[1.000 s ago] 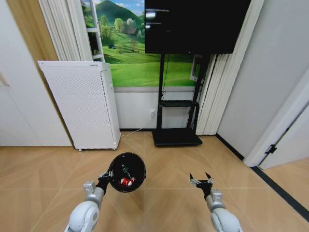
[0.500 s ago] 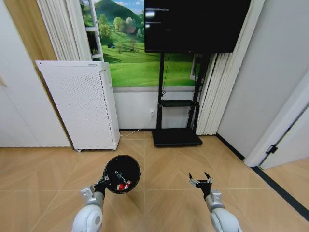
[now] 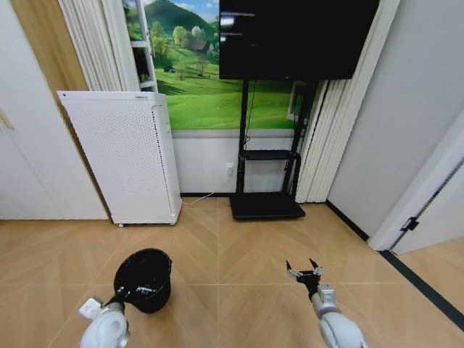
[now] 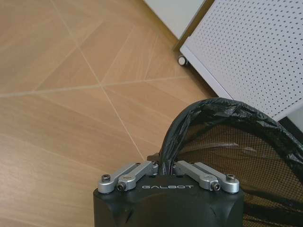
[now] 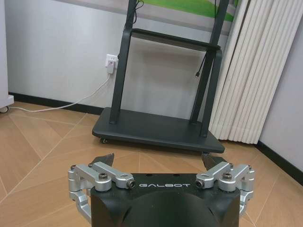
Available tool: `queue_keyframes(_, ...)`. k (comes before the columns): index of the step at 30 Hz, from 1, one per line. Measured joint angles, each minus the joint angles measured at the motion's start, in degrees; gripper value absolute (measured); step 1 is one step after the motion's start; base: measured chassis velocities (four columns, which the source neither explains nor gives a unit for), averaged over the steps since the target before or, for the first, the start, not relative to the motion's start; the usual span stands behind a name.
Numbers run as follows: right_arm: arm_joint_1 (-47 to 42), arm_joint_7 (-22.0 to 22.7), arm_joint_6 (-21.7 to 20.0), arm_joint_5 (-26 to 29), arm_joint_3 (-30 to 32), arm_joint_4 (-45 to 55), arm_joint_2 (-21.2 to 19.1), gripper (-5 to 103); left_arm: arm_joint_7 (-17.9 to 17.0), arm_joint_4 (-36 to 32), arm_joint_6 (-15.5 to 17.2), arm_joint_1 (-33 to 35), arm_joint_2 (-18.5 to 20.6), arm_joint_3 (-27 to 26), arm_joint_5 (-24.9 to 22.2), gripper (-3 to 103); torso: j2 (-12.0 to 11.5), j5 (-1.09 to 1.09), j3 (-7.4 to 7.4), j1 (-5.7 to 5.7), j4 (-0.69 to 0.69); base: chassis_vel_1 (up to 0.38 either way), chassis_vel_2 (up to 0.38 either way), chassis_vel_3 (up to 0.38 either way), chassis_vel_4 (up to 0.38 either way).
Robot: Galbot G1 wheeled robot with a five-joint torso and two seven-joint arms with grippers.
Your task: Pick up the trash bin and place the garbage on the floor into it.
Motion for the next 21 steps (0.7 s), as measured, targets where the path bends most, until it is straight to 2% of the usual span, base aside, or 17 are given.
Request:
queue_keyframes(5, 0.5, 0.2, 0.0, -0.2, -0.4, -0.5, -0.4, 100, -1.0, 2.2, 0.8, -1.6, 0.6, -0.7, -3.8, 5, 0.0, 0.01, -0.01, 0.0, -0.02, 0.0, 0.0, 0.0, 0.0)
queue_keyframes(7, 0.9, 0.3, 0.0, -0.2, -0.7, -1.0, -0.9, 100, -1.8, 5.9, 1.0, -4.0, 1.3, -1.5, -5.2, 5, 0.0, -0.02, 0.0, 0.0, -0.02, 0.0, 0.0, 0.0, 0.0)
queue_keyframes(8, 1.1, 0.4, -0.1, -0.1, -0.8, -1.3, -1.1, 100, -3.6, 8.3, 1.0, -5.7, 1.8, -1.9, -6.3, 5, 0.0, 0.0, 0.0, 0.0, 0.0, 0.0, 0.0, 0.0, 0.0)
queue_keyframes(9, 1.1, 0.4, -0.1, -0.1, -0.8, -1.3, -1.1, 100, -3.6, 8.3, 1.0, -5.7, 1.8, -1.9, -6.3, 5, 0.0, 0.0, 0.0, 0.0, 0.0, 0.0, 0.0, 0.0, 0.0)
queue_keyframes(11, 1.1, 0.4, -0.2, -0.1, -0.9, -1.5, -1.1, 100, -6.2, 10.4, 0.7, -7.9, 2.2, -2.4, -7.7, 5, 0.0, -0.01, 0.0, 0.0, -0.01, 0.0, 0.0, 0.0, 0.0)
queue_keyframes(21, 1.1, 0.5, 0.1, -0.1, -1.0, -2.4, -0.7, 100, -7.9, 14.1, -0.4, -12.8, 4.1, -2.6, -6.3, 5, 0.0, 0.0, 0.0, 0.0, -0.01, 0.0, 0.0, 0.0, 0.0)
